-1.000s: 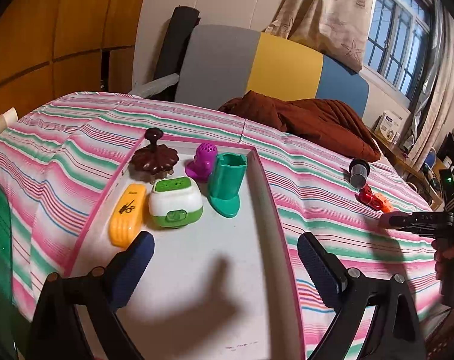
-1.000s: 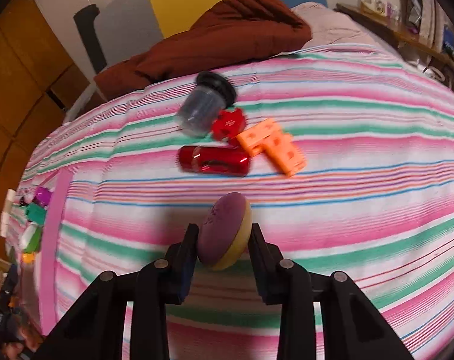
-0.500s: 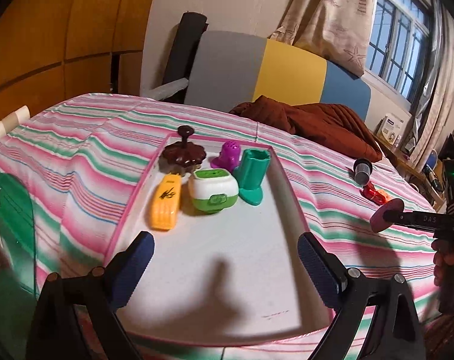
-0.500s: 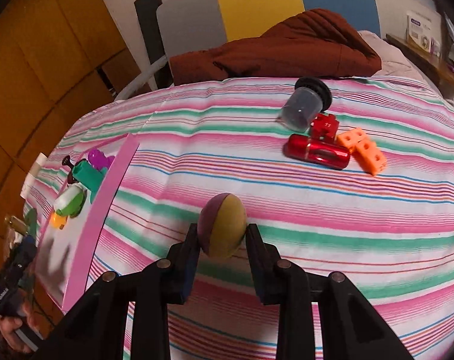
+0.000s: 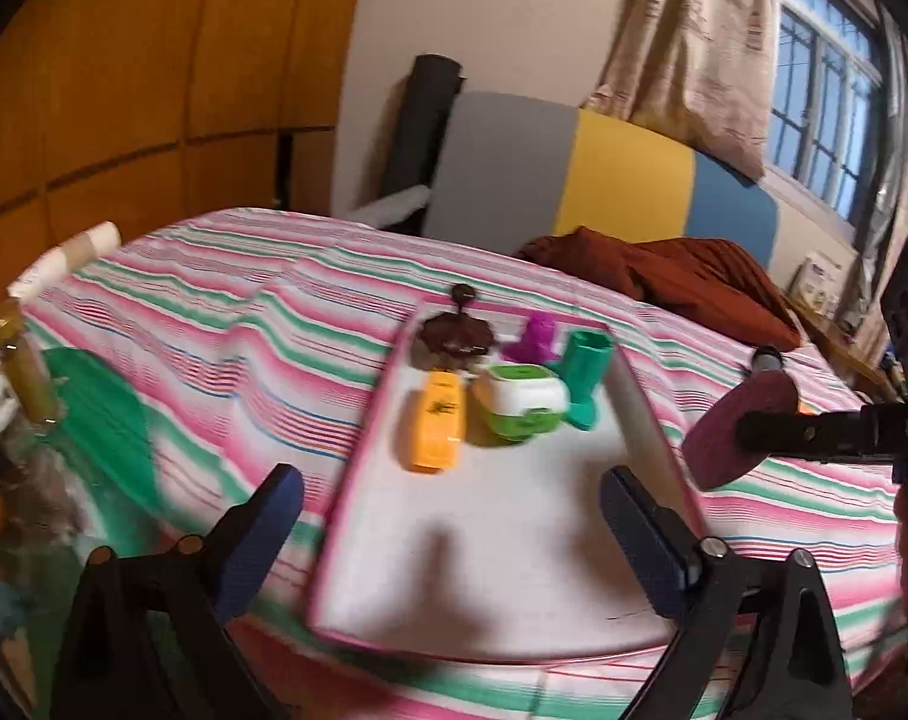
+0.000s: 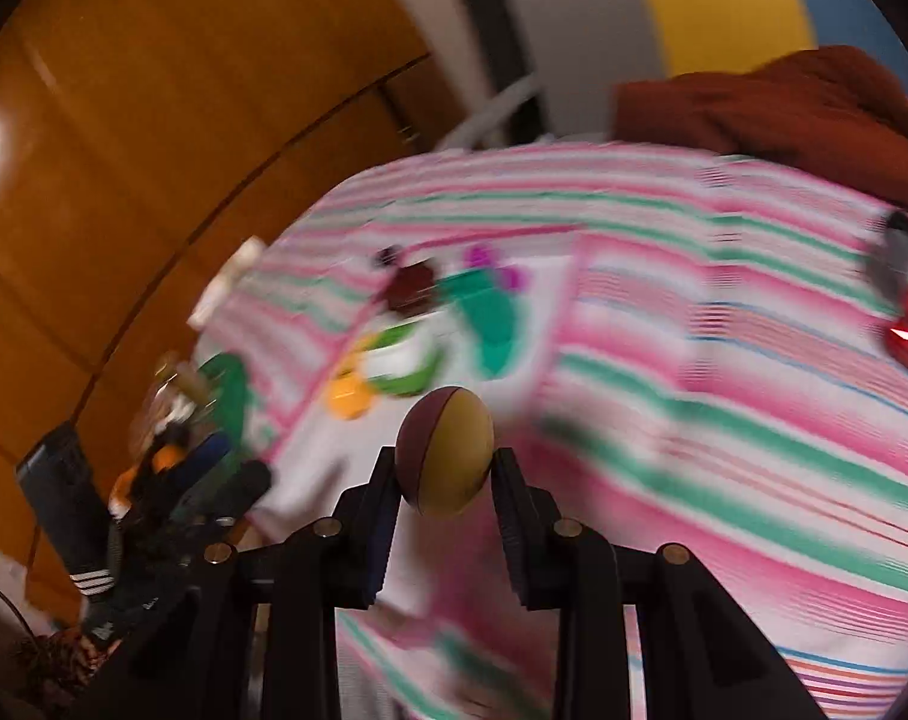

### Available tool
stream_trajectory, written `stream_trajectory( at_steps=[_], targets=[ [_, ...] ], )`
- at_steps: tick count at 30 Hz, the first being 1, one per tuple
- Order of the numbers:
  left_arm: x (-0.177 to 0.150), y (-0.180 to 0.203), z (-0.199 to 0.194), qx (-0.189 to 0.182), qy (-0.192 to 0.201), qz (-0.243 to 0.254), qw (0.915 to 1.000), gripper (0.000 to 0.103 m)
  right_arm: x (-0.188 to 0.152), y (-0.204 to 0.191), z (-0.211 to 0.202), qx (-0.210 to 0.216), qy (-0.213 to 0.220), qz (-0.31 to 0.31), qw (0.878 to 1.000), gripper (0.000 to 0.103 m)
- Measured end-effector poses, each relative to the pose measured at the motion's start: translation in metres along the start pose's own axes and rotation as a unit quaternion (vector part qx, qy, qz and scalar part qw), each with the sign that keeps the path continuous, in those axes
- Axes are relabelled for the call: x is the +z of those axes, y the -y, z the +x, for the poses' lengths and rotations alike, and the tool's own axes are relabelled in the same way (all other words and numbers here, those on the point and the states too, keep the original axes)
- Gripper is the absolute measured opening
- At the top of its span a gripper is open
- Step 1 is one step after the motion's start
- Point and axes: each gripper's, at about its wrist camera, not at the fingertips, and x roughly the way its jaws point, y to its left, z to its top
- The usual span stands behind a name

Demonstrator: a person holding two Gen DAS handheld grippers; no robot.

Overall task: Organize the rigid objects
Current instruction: 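Carry the purple soap into the tray and open the right gripper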

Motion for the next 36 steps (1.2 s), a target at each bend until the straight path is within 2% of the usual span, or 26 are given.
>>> stream_trajectory(
  at_steps=[7, 14, 17, 21, 31, 36],
  targets=[
    [0.004, -0.040, -0.013, 0.047, 0.018, -0.040, 0.9979, 0.101, 0.004, -0.041, 0.072, 0.044, -0.072, -0.009, 0.996, 0.030],
    [0.009, -0.080, -0.024, 0.079, 0.028, -0.110, 0.9904, 0.101, 0.004, -0.071, 0.131, 0.086, -0.141, -0.001, 0.986, 0.032],
    [0.008, -0.088, -0.029, 0.083, 0.034, -0.124, 0.9883, 0.101, 0.012, -0.075, 0.140, 0.095, -0.144, 0.007, 0.985, 0.032],
    [0.007, -0.086, -0.031, 0.081, 0.035, -0.123, 0.9885, 0.101, 0.021, -0.076, 0.141, 0.083, -0.132, 0.015, 0.988, 0.038],
    [0.006, -0.070, -0.026, 0.063, 0.023, -0.109, 0.9918, 0.101, 0.024, -0.056, 0.100, 0.086, -0.077, 0.033, 0.993, 0.040],
    [0.005, -0.052, -0.021, 0.048, 0.010, -0.091, 0.9947, 0.101, 0.022, -0.046, 0.065, 0.059, -0.048, 0.016, 0.997, 0.040]
  ],
)
